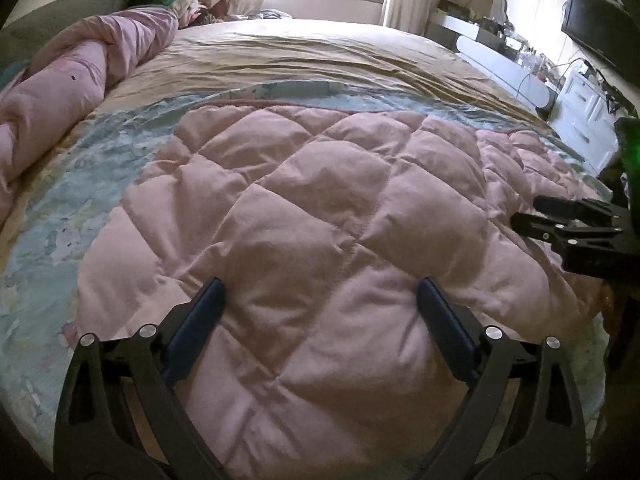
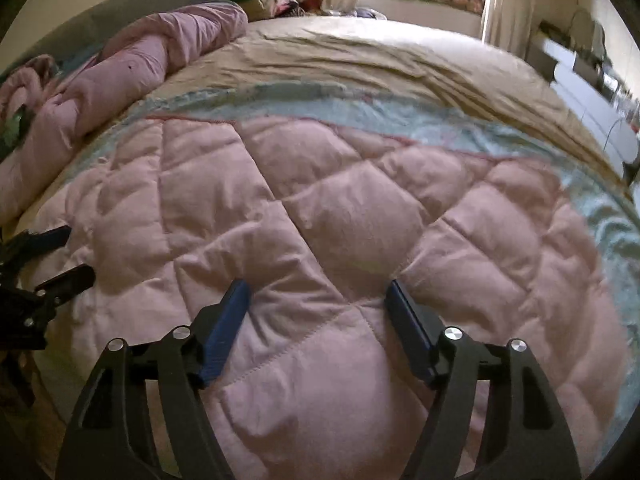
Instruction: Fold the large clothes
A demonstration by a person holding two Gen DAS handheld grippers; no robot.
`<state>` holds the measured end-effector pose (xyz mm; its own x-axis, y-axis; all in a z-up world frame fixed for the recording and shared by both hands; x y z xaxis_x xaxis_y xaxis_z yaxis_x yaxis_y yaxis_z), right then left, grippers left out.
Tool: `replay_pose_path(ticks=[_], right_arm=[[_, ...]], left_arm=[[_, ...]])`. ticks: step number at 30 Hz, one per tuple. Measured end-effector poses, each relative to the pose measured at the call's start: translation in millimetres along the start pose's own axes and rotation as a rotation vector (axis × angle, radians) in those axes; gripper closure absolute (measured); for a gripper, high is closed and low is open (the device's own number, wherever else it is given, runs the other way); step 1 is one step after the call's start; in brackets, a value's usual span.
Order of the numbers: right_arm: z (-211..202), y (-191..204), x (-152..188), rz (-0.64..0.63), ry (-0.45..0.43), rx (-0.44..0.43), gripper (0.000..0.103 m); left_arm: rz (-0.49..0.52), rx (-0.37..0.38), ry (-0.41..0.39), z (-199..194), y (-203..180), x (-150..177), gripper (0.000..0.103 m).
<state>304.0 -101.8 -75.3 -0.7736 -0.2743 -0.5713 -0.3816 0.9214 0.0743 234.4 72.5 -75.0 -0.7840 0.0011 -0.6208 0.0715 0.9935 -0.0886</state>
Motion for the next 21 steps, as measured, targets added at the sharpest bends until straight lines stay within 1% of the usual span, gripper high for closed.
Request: replay_pose_path(ticks=[5, 8, 9, 10, 11, 13, 14, 16, 21], right_arm=[[8, 3, 5, -0.006, -0.001, 0.021, 0.031], [-1, 2, 3, 0.009, -0.023, 0.006, 0.030], [-9, 2, 2, 0.028, -0.044, -0.017, 0.030], [-16, 0, 1, 0.041, -0.059, -0.036, 0.027], [-30, -1, 0, 0.064, -0.092, -0.056, 0.020], [-51, -2, -2, 0.082, -0.143, -0.058, 0.012], [-67, -3, -2, 0.086, -0.180, -0.059, 0.010], [-87, -3, 0, 0.088, -0.219, -0.064, 0.004], [-140, 0, 13, 0.076, -0.312, -0.046, 0.004]], left_arm=[[-0.007, -0.006, -0.004, 5, 0, 3, 0.013], [-0.024, 0.002, -0.003, -1, 0, 2, 0.013], [-0.032, 0.008, -0.006, -5, 0, 0, 0.013], [-0.036, 0.013, -0.014, -11, -1, -1, 0.013], [-0.035, 0.013, -0.022, -16, -2, -1, 0.013], [-0.034, 0.015, -0.045, -26, -5, -3, 0.012], [-0.036, 0.019, -0.056, -33, -7, -3, 0.009], [-0.048, 0.027, -0.091, -52, -11, -5, 0.009], [-0.064, 0.032, -0.158, -94, -21, -5, 0.009]])
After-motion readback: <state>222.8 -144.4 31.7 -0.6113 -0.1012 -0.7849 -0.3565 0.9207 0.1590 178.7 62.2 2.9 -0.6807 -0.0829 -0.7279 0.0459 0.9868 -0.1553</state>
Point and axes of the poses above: each gripper's, at about its wrist camera, not at the fingertips, and z roughly the way its jaws point, y to its left, x to its underside, the point moved 7 cm from there along z, roughly the way its jaws point
